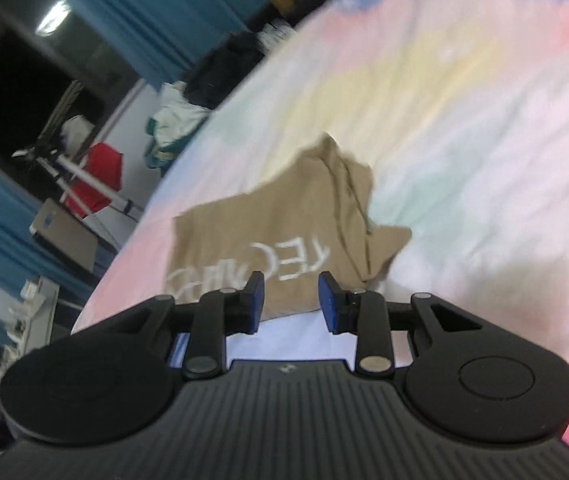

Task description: Fold clothes

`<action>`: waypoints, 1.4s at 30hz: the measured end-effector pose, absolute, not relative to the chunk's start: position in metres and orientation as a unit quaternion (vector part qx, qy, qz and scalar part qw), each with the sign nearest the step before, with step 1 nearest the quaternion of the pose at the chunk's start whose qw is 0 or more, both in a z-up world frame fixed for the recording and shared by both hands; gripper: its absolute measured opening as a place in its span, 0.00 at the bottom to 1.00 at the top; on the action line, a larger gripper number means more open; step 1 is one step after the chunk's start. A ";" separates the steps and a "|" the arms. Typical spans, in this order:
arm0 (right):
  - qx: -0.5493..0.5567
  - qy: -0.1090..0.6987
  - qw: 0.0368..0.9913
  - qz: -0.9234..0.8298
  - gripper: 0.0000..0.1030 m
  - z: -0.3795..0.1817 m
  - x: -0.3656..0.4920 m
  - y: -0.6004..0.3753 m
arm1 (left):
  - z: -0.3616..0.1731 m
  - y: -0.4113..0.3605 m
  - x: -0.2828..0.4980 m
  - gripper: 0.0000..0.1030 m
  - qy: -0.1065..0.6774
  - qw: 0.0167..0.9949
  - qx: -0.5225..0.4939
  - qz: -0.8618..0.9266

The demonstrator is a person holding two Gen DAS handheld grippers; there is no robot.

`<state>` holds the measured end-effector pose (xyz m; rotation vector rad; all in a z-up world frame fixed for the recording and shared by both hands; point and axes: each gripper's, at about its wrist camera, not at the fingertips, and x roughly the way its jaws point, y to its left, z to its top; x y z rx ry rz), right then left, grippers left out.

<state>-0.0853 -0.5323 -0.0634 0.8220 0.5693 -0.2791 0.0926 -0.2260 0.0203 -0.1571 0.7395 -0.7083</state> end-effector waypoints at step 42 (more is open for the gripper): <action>0.085 0.154 0.972 -0.158 0.85 -0.025 -0.166 -0.360 | 0.061 -0.142 -0.085 1.00 0.188 0.938 0.042 -0.288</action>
